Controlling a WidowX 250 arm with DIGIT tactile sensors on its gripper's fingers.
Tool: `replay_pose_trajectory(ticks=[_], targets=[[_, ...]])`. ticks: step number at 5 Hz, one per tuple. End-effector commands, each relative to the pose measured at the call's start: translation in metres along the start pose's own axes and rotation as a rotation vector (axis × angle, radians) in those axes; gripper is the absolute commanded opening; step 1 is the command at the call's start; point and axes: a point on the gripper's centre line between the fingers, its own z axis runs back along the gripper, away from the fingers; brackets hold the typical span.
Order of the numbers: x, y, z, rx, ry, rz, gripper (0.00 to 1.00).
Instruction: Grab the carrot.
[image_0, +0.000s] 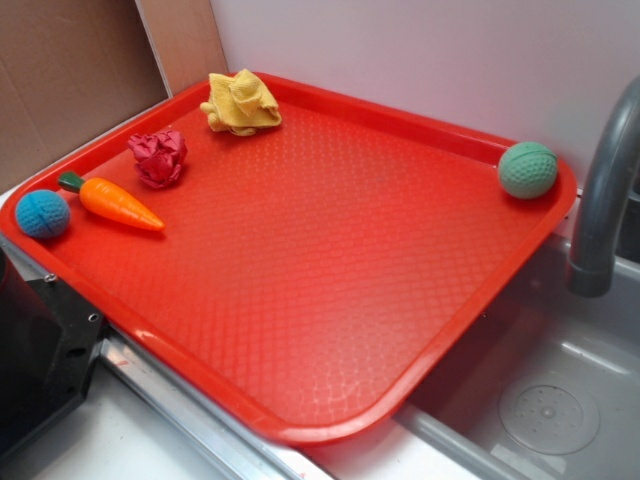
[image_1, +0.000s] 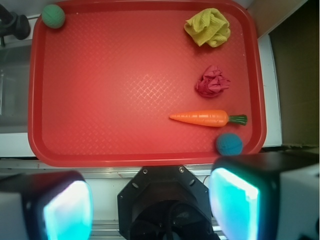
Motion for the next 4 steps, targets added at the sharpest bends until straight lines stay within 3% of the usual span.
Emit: replay_pose_trajectory(ticks=[1,3,4], targets=[[0.0,0.0,0.0,0.0,0.0,0.0,1.0],[0.0044,0.002,-0.0022,-0.008,0.007,0.057,1.0],[0.0078,0.0095,-0.0087,-0.02,0.013,0.236,1.0]])
